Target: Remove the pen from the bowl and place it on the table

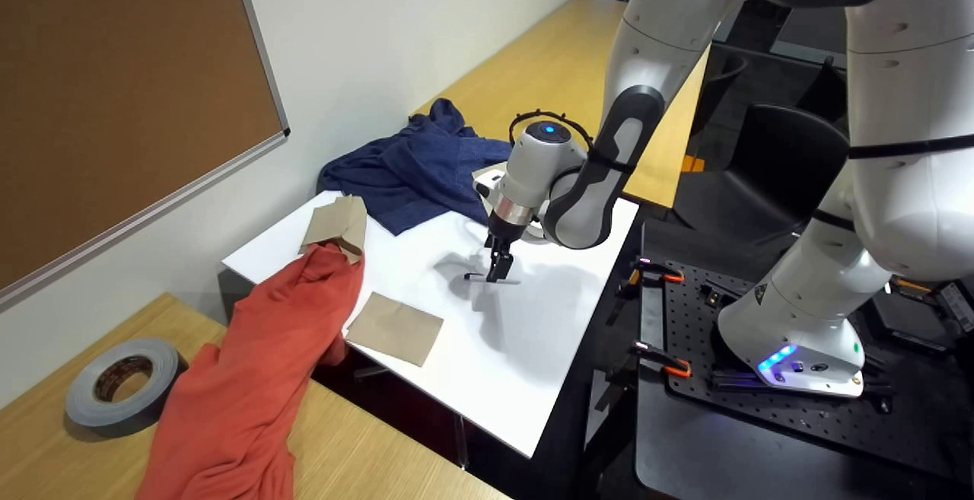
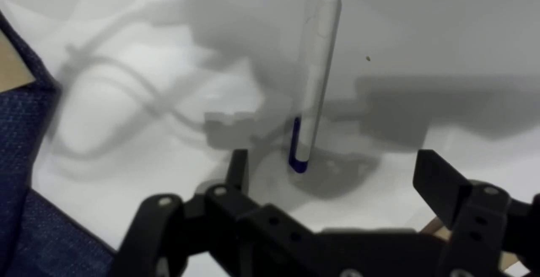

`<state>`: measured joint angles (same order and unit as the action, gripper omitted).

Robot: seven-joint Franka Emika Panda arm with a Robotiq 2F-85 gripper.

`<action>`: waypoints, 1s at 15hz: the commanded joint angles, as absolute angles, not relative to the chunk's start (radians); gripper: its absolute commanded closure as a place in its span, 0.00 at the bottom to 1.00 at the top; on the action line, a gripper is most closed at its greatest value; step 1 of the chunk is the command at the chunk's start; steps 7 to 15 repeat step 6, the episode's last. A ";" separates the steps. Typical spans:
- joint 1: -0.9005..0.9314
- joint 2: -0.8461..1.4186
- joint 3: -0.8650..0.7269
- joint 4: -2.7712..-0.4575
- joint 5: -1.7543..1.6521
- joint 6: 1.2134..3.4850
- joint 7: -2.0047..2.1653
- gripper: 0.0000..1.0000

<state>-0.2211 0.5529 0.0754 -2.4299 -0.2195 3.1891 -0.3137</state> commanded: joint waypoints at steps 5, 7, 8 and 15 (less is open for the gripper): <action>-0.282 0.500 0.127 -2.482 -0.233 3.189 -0.325 0.00; -0.289 0.495 0.132 -2.488 -0.234 3.189 -0.326 0.00; -0.289 0.495 0.132 -2.488 -0.234 3.189 -0.326 0.00; -0.289 0.495 0.132 -2.488 -0.234 3.189 -0.326 0.00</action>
